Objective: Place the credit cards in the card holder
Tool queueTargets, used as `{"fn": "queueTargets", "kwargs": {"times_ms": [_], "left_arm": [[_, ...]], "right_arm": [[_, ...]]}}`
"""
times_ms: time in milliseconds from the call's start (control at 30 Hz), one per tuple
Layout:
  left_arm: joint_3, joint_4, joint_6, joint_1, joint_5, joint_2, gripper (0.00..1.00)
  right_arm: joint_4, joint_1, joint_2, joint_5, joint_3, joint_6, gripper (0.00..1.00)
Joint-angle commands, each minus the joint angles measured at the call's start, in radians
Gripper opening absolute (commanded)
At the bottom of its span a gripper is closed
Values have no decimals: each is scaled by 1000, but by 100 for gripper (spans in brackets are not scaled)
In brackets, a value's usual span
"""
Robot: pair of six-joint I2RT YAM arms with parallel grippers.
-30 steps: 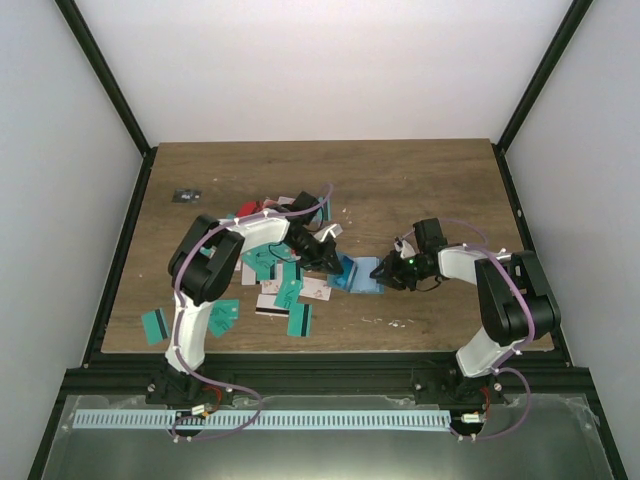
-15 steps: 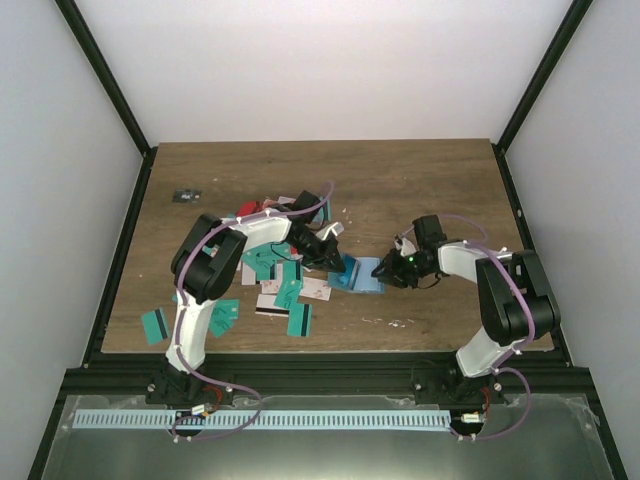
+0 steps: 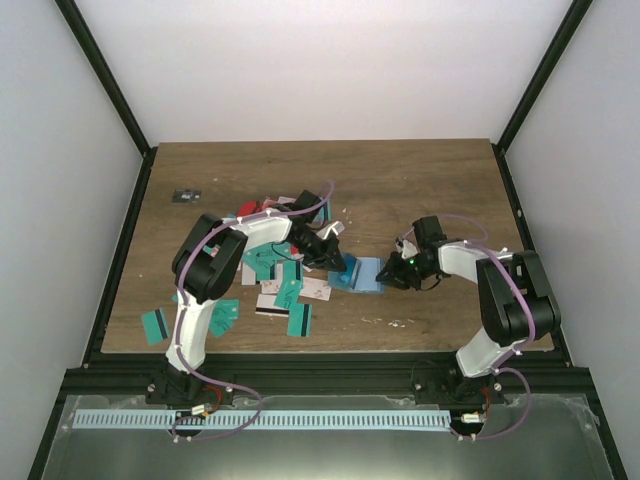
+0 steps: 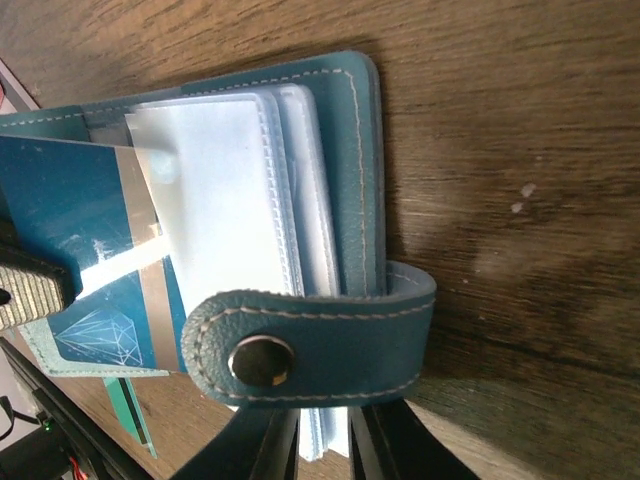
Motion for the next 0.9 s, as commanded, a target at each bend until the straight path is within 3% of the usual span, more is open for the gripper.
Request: {"fn": "queueTargets", "kwargs": {"times_ms": [0, 867], "left_arm": [[25, 16, -16, -8, -12, 35, 4], [25, 84, -108, -34, -52, 56, 4]], "right_arm": [[14, 6, 23, 1, -35, -17, 16], [38, 8, 37, -52, -67, -45, 13]]}}
